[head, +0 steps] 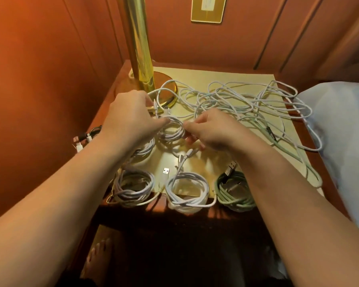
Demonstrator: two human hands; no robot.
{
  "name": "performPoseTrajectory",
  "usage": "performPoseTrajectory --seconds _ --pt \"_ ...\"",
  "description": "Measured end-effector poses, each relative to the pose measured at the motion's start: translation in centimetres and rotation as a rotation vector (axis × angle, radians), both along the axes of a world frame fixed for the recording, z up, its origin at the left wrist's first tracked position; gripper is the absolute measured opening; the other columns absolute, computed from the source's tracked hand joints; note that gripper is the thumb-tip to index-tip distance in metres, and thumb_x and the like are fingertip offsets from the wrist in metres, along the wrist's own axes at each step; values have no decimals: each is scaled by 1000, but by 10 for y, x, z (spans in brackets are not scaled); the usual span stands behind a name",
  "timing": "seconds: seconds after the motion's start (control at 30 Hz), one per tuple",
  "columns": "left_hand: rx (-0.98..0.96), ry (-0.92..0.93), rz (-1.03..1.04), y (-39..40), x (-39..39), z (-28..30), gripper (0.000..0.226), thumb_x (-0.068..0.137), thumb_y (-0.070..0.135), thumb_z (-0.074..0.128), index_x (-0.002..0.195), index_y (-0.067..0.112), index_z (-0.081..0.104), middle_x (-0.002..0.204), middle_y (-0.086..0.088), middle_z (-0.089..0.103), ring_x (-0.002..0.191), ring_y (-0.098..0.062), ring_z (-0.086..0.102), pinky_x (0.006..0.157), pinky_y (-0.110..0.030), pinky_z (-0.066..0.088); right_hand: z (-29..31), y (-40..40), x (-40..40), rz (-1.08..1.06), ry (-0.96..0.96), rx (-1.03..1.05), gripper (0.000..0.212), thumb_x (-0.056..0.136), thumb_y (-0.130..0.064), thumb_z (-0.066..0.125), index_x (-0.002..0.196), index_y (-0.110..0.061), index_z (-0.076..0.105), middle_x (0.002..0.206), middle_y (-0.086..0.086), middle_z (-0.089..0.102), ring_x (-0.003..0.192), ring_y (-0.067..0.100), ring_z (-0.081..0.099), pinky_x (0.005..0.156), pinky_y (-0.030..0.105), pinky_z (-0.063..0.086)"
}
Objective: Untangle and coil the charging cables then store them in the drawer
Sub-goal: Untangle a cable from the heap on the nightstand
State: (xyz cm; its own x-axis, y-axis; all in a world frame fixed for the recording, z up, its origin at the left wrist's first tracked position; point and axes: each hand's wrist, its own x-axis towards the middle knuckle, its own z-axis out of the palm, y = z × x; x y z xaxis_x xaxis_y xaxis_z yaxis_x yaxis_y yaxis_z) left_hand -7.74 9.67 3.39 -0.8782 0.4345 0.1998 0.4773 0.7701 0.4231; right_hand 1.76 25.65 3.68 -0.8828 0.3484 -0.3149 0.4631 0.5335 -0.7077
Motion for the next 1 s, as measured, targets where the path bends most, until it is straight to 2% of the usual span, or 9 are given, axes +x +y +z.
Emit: performPoseTrajectory --seconds 0.03,0.1,0.23,0.37,0.5,0.6,0.77,0.87,1.0 --pt "-39 25 13 0 0 -1 61 79 57 81 117 11 66 103 -6 68 99 -28 63 80 -41 53 -1 1 -1 2 -1 6 41 102 -43 63 81 -13 82 81 4 80 64 20 66 72 41 59" --pt "-45 88 5 -2 1 -3 66 79 57 81 123 13 59 110 -6 64 101 -28 59 84 -43 52 1 6 -1 -16 2 33 37 98 -45 67 83 -14 82 81 5 79 70 27 71 80 47 62" --pt "37 142 -263 -3 6 3 35 86 54 73 103 24 68 97 5 61 88 -16 57 73 -36 51 10 21 7 27 64 143 8 94 -28 73 91 -28 80 83 -7 74 79 14 71 67 33 57" --pt "-194 51 -435 -3 8 -2 41 78 57 74 107 29 77 102 9 60 91 -13 58 75 -38 55 8 23 17 214 -57 253 18 88 -21 82 95 -38 81 73 -18 56 65 1 51 56 23 37" --pt "-251 143 -459 0 8 -10 35 83 51 76 110 28 78 100 9 59 86 -17 58 66 -33 49 5 23 20 210 -37 376 12 85 -25 86 85 -37 82 84 -17 67 79 2 62 59 24 45" --pt "-232 173 -455 2 7 -10 25 87 44 76 105 27 78 96 7 61 86 -18 55 64 -30 41 4 26 22 201 -33 407 6 88 -30 83 88 -35 80 90 -14 69 89 7 66 67 26 49" --pt "-132 142 -452 2 6 -3 15 90 37 75 95 23 77 91 8 59 80 -17 54 60 -30 37 5 40 22 27 61 391 4 95 -31 75 91 -32 74 95 -7 73 82 14 69 69 31 54" --pt "-113 133 -495 0 5 6 13 89 39 75 89 25 74 88 11 59 78 -14 54 62 -33 43 5 52 22 -138 104 317 12 98 -27 71 86 -28 72 88 1 75 71 22 74 68 44 64" --pt "-151 56 -564 0 8 15 16 85 39 79 79 37 64 85 17 57 78 -6 53 64 -31 42 1 62 17 -352 164 51 18 101 -6 57 88 -16 66 86 11 76 59 24 76 68 49 66"
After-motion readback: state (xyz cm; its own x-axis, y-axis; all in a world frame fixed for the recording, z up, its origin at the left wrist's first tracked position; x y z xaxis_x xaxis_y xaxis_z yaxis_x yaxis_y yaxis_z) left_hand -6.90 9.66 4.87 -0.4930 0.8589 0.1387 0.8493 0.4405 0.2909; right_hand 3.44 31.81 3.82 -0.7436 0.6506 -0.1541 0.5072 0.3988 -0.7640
